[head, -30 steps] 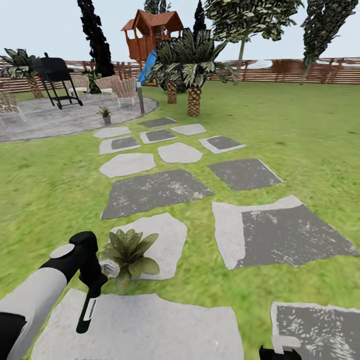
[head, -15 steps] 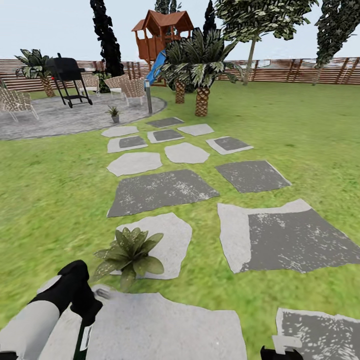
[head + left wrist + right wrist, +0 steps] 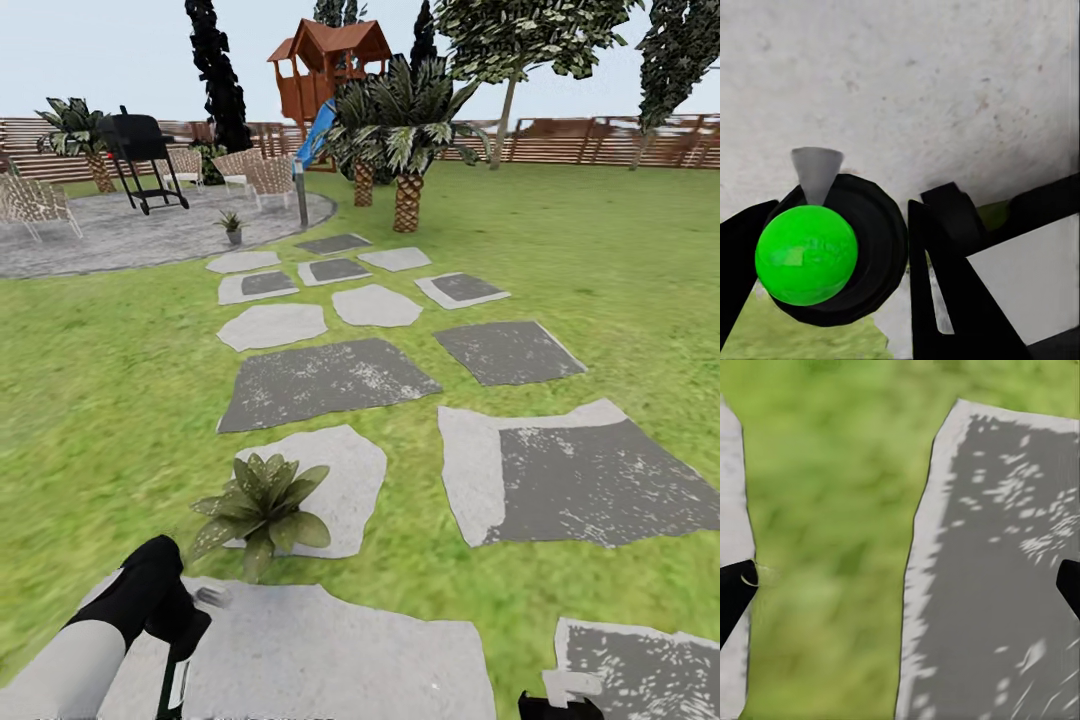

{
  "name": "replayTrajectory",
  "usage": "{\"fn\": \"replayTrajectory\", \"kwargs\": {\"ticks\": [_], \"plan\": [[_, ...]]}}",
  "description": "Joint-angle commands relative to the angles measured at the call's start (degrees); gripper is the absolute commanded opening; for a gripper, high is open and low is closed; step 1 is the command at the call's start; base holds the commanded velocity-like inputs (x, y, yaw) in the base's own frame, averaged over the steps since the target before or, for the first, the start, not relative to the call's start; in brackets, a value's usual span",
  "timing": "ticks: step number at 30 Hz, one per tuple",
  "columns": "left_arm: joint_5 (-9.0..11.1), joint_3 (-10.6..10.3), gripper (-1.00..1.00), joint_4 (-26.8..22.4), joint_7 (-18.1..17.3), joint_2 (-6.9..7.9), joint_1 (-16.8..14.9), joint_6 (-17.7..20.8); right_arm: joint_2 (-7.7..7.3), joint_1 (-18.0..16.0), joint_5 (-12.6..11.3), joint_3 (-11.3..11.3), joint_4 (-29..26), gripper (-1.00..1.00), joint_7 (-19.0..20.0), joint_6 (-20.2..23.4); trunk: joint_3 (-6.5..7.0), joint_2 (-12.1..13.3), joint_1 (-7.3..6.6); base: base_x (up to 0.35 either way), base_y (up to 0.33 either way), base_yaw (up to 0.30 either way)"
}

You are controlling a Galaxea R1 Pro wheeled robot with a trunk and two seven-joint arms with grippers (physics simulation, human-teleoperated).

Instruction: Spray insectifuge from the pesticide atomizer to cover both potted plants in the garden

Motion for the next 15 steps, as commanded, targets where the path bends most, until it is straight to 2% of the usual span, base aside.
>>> {"fn": "replayTrajectory", "kwargs": {"ticks": [1,4,7,12,15], "plan": [[-0.6,2.3,-1.0,-0.2,-0.6,-0.1,0.0,0.3,0.01,0.0,-0.6,0.5,0.0,1.0,-0.1,-0.2,-0.1,0.0,-0.01,0.0,0.0,0.201],[-0.6,5.1,-1.0,-0.3,-0.5,-0.39,0.0,0.1,0.03,0.0,-0.6,0.5,0.0,1.0,-0.1,-0.2,-0.26,0.0,-0.01,0.017,0.0,0.212],[-0.6,5.3,-1.0,-0.4,-0.5,-0.52,0.0,0.1,0.03,0.0,-0.6,0.5,0.0,1.0,-0.1,-0.1,-0.37,0.0,-0.01,0.209,0.0,0.144],[-0.6,5.3,-1.0,-0.4,-0.5,-0.63,0.0,-0.1,0.03,0.0,-0.6,0.5,0.0,1.0,-0.1,-0.1,-0.39,0.0,-0.01,0.308,0.0,0.015],[-1.0,5.2,-1.0,0.1,-0.5,-0.71,0.0,-0.2,0.03,0.0,-0.6,0.5,0.0,1.0,-0.1,-0.1,-0.39,0.0,-0.01,0.138,0.0,0.001]]}}
